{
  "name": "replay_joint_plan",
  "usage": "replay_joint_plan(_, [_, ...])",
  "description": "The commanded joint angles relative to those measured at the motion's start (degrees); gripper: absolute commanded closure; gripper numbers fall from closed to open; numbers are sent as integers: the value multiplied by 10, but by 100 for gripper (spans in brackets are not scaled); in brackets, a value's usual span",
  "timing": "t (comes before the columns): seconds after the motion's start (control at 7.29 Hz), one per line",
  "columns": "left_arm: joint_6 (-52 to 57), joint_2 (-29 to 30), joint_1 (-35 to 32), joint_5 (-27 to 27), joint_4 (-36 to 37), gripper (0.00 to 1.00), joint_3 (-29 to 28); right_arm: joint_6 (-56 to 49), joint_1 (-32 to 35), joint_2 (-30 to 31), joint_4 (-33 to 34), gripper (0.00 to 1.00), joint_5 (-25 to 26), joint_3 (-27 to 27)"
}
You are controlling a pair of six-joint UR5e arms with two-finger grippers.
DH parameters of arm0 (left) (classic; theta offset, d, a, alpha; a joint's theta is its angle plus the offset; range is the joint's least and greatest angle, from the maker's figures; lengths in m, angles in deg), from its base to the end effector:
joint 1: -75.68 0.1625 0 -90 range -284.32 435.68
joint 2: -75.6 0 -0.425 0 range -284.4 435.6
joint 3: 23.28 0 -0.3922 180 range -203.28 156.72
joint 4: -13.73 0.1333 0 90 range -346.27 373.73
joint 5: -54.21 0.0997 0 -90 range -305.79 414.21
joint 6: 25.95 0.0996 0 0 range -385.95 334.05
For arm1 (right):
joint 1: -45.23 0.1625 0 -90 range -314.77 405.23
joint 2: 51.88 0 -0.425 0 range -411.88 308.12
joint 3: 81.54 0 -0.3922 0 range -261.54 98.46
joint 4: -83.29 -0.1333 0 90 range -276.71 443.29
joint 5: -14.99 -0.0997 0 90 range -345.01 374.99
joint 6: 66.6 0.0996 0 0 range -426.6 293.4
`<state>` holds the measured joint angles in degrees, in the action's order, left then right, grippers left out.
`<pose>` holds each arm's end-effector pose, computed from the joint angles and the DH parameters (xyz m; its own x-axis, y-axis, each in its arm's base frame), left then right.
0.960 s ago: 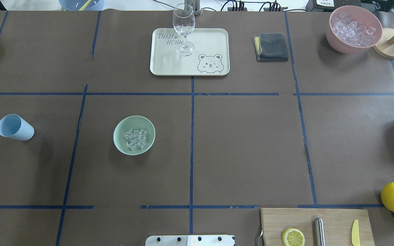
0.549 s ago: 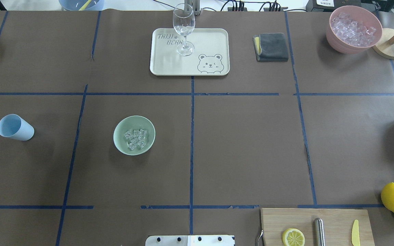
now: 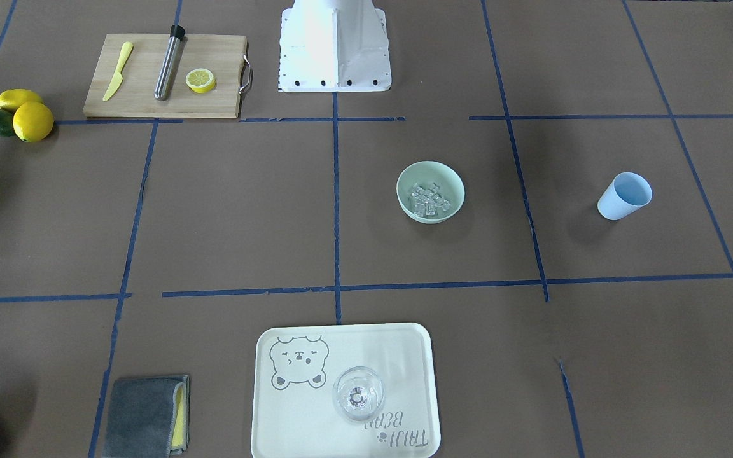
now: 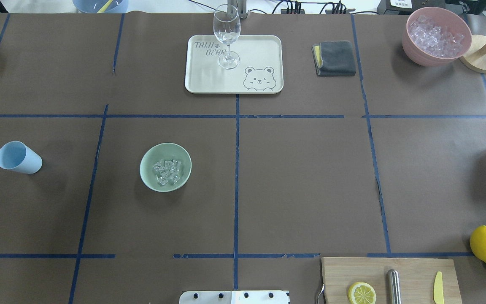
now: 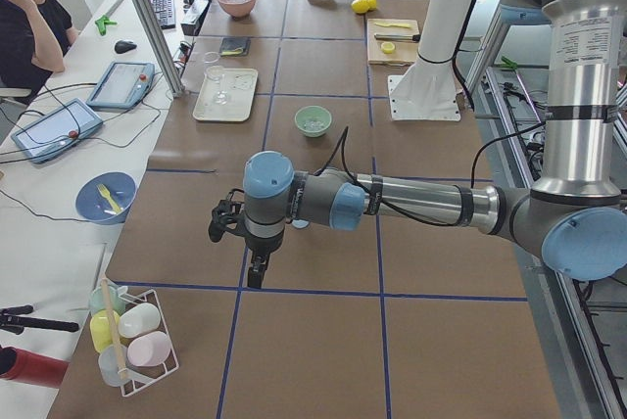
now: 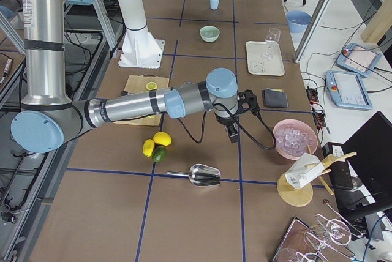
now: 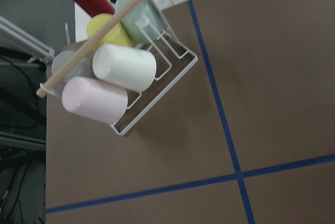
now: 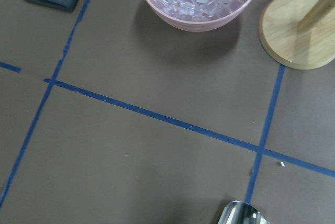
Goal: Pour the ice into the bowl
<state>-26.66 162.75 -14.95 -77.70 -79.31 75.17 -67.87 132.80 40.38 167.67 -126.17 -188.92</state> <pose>-0.0720 -0.4781 0.6070 0.7451 0.0799 -0.6622 0.0201 0.9897 0.1420 0.0354 -0.4792 0.5080 0.6139 -0.3228 0.7204 0.0533 0.9274 0.3702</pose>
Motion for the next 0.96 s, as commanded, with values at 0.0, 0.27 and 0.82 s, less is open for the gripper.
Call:
replay_joint_plan(0.0, [4, -1, -4, -40, 62, 0, 3, 44, -69, -34, -11, 0, -7, -35])
replay_joint_plan(0.27, [4, 0, -3, -41, 64, 0, 3, 133, -134, -107, -13, 0, -3, -40])
replay_joint_plan(0.82, [3, 1, -3, -41, 61, 0, 5, 466, -380, -303, -4, 2, 198, -29])
